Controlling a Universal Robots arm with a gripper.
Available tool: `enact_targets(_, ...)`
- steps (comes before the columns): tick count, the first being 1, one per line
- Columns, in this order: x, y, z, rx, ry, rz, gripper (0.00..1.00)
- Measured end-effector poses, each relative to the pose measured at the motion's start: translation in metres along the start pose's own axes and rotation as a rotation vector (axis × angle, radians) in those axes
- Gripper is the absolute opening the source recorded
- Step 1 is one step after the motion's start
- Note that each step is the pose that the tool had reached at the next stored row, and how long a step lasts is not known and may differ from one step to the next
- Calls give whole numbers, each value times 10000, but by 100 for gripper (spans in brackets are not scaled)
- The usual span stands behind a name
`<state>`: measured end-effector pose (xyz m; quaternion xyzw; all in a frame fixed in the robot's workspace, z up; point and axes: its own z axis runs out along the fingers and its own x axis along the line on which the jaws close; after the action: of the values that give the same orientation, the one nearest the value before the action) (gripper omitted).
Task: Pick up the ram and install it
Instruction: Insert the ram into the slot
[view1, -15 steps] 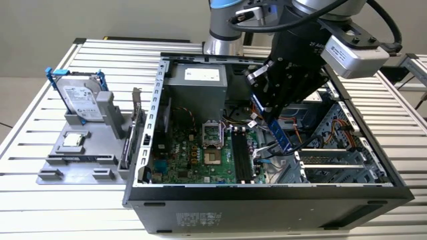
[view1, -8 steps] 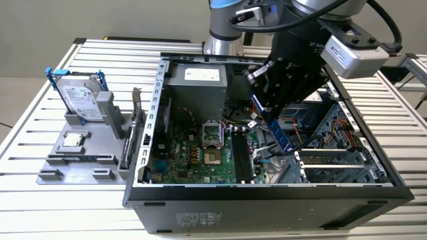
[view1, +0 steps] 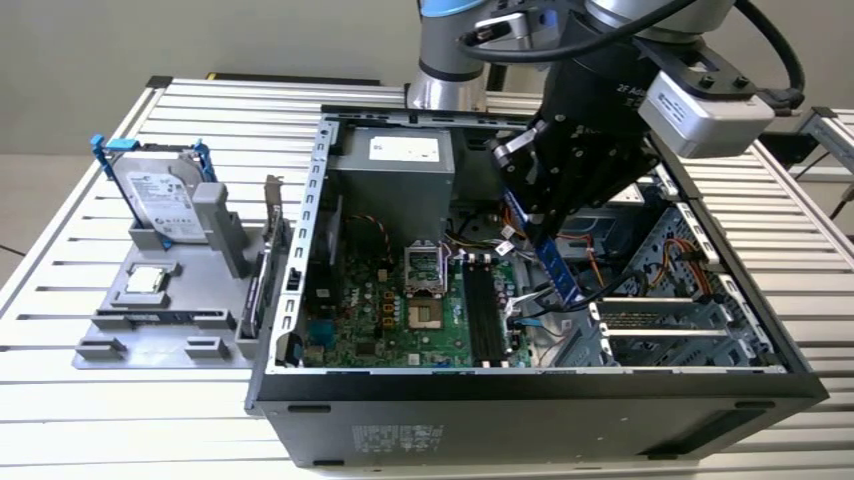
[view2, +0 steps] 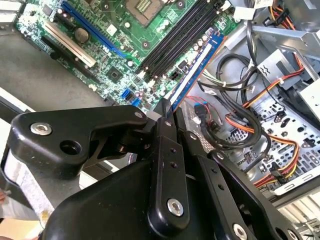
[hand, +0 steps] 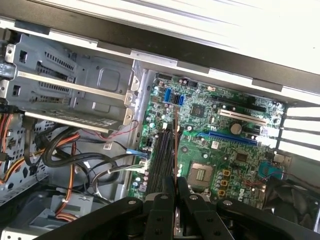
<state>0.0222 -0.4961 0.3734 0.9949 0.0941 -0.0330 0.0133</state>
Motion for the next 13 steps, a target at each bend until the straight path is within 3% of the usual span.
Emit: enact_targets(13, 21, -4, 16, 1, 34, 112, 0)
